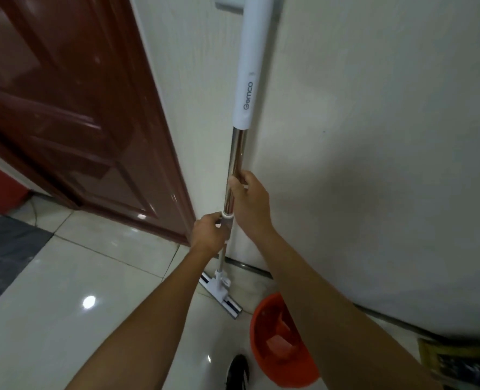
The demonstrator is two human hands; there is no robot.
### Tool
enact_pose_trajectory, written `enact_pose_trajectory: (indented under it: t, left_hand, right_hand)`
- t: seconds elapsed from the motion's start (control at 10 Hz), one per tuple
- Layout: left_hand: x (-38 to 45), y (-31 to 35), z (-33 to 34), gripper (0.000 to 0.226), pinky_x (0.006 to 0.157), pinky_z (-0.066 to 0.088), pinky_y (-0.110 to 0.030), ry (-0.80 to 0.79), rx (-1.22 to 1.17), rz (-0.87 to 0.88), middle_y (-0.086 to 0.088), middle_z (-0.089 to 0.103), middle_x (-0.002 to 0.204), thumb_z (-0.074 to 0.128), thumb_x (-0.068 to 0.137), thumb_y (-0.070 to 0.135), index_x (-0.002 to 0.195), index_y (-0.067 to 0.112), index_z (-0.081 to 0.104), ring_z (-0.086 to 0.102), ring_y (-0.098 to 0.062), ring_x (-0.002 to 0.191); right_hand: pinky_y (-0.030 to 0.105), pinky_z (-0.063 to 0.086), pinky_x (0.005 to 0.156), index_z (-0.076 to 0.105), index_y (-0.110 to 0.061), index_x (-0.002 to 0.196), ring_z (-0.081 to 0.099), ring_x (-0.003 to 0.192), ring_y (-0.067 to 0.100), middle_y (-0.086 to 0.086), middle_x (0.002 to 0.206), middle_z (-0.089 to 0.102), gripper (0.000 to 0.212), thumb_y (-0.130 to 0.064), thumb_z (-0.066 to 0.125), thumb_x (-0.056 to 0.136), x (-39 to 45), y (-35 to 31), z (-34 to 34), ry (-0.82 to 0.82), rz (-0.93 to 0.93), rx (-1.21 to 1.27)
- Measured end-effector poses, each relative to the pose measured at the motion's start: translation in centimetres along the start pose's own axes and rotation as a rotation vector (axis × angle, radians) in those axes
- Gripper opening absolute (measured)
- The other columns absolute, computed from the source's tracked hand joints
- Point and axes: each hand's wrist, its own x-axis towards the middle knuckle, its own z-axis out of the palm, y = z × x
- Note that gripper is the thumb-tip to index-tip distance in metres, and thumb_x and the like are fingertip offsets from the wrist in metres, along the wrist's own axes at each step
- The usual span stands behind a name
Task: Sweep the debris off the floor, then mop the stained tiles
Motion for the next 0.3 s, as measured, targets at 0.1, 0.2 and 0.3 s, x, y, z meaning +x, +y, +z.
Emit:
enact_pose_trajectory:
  t: [0.1, 0.2, 0.3]
  left_hand:
    - [0.7, 1.2, -0.6, 0.024, 0.092, 0.049, -0.024, 0.023, -0.033, -0.034, -0.003, 0.076, 0.107, 0.062, 0.091, 0.024, 0.11, 0.019, 0.076, 0.068, -0.021, 0.105]
    - [-0.4, 1.9, -2.2, 0.022, 0.096, 0.052, -0.03, -0.011, 0.007, -0.034, -0.002, 0.075, 0.111, 0.062, 0.092, 0.027, 0.106, 0.022, 0.078, 0.067, -0.02, 0.107]
    - [-2.6, 1.6, -3.7, 0.019, 0.09, 0.056, -0.036, -0.019, 0.041, 0.007, 0.001, 0.074, 0.105, 0.06, 0.094, 0.031, 0.104, 0.026, 0.076, 0.069, -0.019, 0.098]
  right_hand:
    - [0.006, 0.037, 0.062, 0.063, -0.024, 0.101, 0.059, 0.075, -0.003, -0.015, 0.082, 0.063, 0.01, -0.028, 0.055, 0.097, 1.2, 0.0, -0.6, 0.004, 0.032, -0.009]
    - [0.009, 0.038, 0.068, 0.064, -0.02, 0.123, 0.062, 0.091, 0.004, -0.01, 0.106, 0.069, 0.032, -0.034, 0.057, 0.095, 1.4, -0.4, -1.1, -0.045, 0.107, -0.016]
    - [0.021, 0.038, 0.081, 0.06, -0.014, 0.131, 0.058, 0.103, 0.013, -0.003, 0.116, 0.064, 0.037, -0.027, 0.054, 0.097, 0.1, 1.0, -1.6, -0.051, 0.179, -0.095]
